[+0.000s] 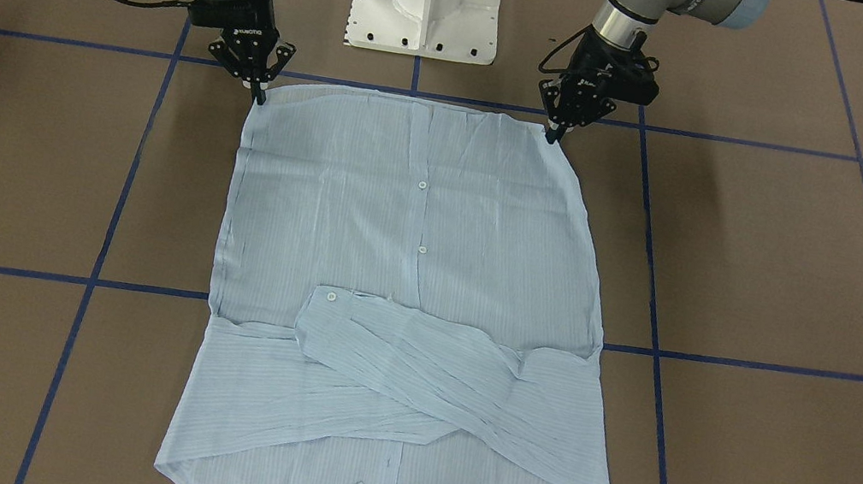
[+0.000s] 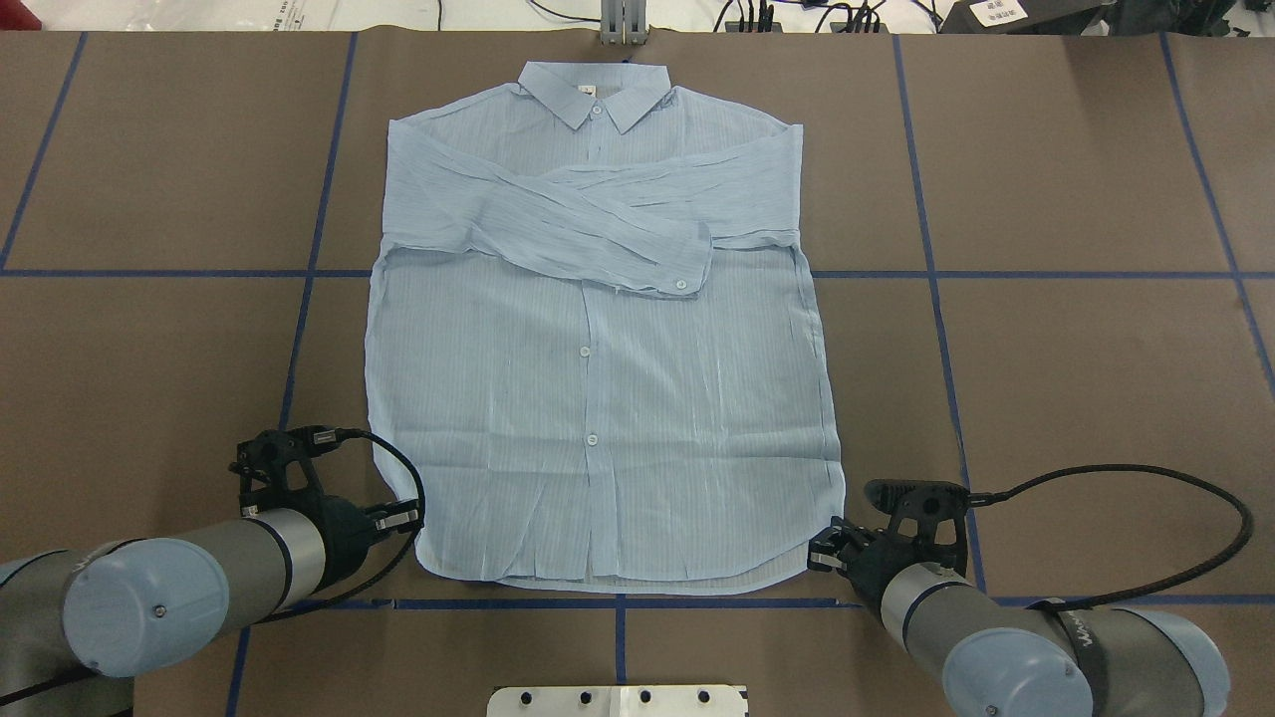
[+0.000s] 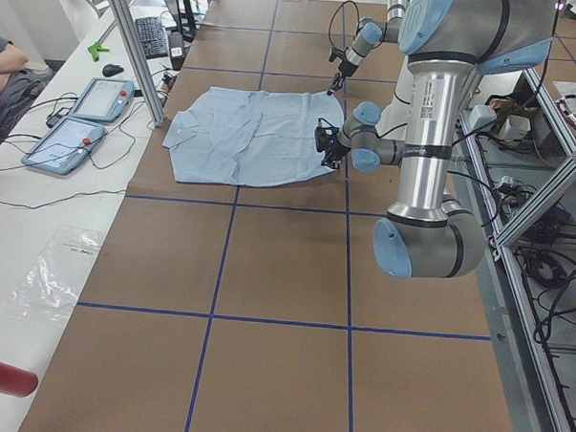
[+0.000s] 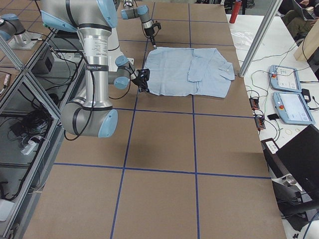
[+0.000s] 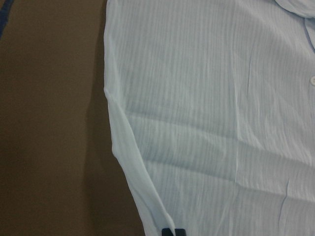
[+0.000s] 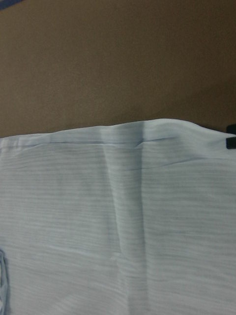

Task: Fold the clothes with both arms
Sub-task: 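Lift the hem with both grippers and fold it toward the collar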

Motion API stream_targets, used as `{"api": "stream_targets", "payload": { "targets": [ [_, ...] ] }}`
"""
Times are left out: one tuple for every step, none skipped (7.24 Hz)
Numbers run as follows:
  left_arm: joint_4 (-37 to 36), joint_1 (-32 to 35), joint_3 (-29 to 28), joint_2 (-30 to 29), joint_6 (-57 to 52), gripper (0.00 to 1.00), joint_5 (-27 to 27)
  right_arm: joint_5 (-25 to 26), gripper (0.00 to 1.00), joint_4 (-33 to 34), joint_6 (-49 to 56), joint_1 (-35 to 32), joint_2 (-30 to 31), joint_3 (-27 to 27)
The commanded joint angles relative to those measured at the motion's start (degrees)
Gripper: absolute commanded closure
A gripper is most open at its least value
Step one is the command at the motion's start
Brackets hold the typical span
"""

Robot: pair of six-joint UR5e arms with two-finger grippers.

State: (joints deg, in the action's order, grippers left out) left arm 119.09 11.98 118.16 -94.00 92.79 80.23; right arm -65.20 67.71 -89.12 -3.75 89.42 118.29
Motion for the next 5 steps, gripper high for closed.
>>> {"api": "stream_targets", "payload": {
  "targets": [
    [-0.4,0.0,9.6,4.2,-0.1,1.00,2.8,-1.8,1.00,5.4,-0.7,1.4,5.3,11.5],
    [-1.0,-1.2,16.2,8.4,0.0,1.00,6.5,-6.2,1.00,9.7,-0.8,2.2,6.9,17.6],
    [-1.2,-3.1,21.5,11.3,0.0,1.00,9.1,-9.6,1.00,15.5,-0.9,4.6,7.7,25.0],
    [-3.4,-3.6,27.2,12.3,0.0,1.00,13.2,-12.7,1.00,25.0,-0.8,6.7,7.6,34.9],
    [-8.4,-3.5,32.9,12.0,0.0,1.00,15.9,-15.9,1.00,32.5,-0.8,6.2,6.6,41.7]
  ]
}}
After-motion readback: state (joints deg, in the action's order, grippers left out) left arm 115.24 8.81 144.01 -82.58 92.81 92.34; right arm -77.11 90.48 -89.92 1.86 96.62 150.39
